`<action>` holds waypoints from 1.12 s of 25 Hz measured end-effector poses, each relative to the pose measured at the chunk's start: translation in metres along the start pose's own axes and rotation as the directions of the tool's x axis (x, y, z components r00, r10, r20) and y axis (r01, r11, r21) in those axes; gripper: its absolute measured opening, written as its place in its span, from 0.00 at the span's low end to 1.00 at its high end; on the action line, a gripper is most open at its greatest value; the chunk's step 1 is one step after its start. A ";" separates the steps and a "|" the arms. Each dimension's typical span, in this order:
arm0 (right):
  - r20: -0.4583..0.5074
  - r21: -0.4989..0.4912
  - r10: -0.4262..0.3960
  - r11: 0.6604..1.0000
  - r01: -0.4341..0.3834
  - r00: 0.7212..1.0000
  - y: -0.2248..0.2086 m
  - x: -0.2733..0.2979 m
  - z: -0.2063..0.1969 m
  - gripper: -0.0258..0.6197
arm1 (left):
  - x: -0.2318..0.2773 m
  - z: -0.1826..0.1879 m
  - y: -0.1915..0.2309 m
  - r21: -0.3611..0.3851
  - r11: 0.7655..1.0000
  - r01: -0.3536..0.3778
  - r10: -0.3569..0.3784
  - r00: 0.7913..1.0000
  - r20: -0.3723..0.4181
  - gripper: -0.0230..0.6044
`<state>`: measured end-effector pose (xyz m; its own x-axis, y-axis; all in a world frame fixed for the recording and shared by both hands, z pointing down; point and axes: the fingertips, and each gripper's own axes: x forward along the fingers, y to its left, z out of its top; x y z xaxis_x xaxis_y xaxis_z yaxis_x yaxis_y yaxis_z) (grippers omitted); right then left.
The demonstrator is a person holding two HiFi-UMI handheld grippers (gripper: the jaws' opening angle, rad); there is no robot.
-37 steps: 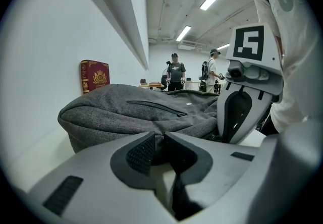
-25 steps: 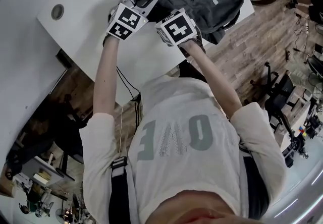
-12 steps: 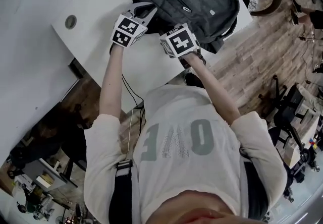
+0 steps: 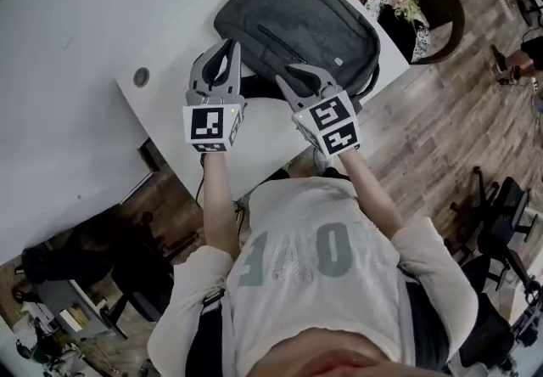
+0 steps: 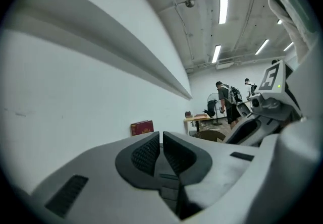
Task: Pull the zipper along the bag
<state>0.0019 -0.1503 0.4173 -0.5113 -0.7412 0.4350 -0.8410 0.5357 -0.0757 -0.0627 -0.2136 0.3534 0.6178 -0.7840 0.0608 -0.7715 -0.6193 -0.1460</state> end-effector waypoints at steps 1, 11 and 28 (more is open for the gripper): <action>0.053 -0.033 0.010 0.999 -0.009 0.999 0.001 -0.011 0.013 0.14 | -0.009 0.010 -0.009 0.005 1.000 -0.029 0.029 1.000 0.012 0.10; 0.292 -0.087 0.037 0.996 -0.012 0.956 -0.028 -0.091 0.039 0.08 | -0.047 0.072 -0.077 0.088 0.982 -0.168 0.155 0.978 0.136 0.08; 0.328 -0.084 -0.027 0.995 0.058 0.944 -0.054 -0.106 0.029 0.08 | -0.044 0.051 -0.104 0.085 0.983 -0.165 0.160 0.985 0.067 0.08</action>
<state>0.0968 -0.1125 0.3497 -0.5178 -0.8472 0.1186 -0.8514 0.5239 0.0253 -0.0020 -0.1132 0.3158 0.4956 -0.8681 -0.0299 -0.8471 -0.4755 -0.2373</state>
